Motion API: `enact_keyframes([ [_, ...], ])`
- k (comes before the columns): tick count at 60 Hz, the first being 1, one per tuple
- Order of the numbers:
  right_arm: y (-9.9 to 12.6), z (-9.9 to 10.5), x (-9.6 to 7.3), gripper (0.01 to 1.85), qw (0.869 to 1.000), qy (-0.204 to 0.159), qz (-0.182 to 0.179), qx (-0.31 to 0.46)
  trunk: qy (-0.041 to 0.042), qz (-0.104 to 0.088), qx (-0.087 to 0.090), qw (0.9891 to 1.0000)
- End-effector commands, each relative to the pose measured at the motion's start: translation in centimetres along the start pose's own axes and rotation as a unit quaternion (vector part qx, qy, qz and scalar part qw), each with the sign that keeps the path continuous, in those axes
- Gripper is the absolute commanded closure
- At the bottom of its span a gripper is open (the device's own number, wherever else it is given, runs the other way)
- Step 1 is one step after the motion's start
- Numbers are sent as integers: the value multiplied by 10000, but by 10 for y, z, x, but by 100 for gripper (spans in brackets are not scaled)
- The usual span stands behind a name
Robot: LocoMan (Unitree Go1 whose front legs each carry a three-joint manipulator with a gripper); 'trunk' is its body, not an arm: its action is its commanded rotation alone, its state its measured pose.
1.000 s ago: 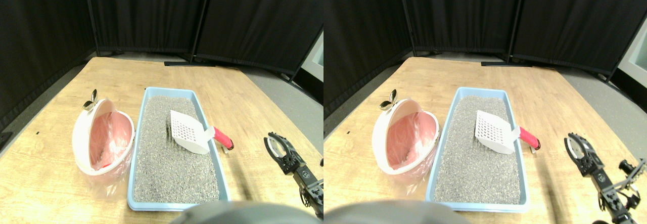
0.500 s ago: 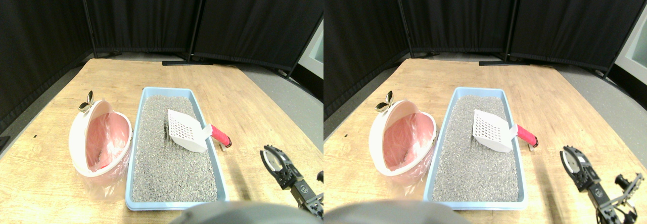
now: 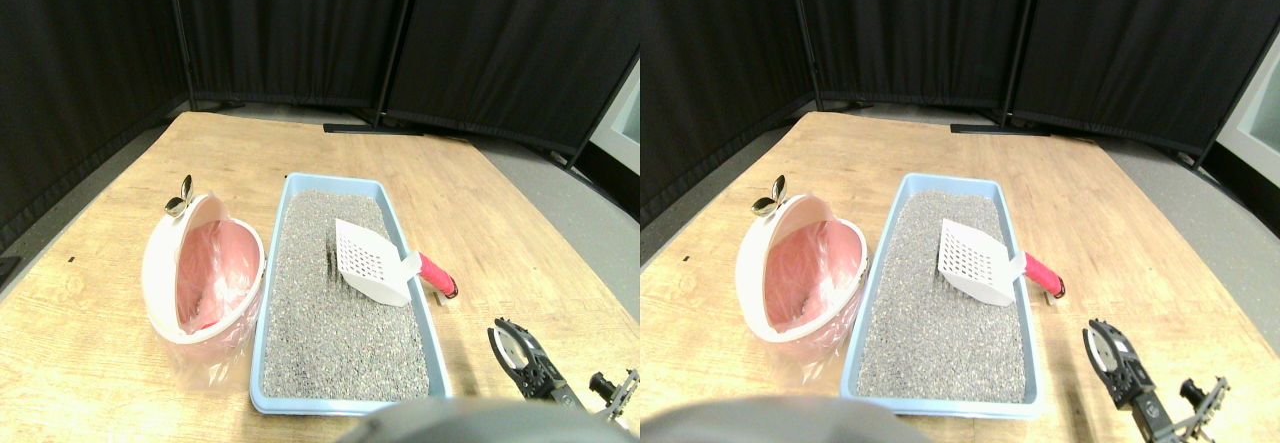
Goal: Scoop (unimanual)
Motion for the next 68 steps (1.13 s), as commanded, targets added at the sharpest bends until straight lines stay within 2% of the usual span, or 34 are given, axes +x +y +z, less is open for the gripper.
enact_keyframes([
  [1, 8, 7, 0, 180, 9996, -238, 164, 2, 24, 12, -99, 9999],
  [20, 11, 9, 3, 180, 9992, -291, 275, -85, 26, -3, -111, 9999],
  [21, 11, 10, 4, 180, 9987, -307, 403, -66, 31, -7, -107, 9999],
  [27, 12, 11, 3, 180, 9991, -294, 269, -121, 30, -8, -115, 9999],
  [68, 18, 14, 2, 180, 9988, -282, 372, -141, 29, 15, -167, 9999],
])
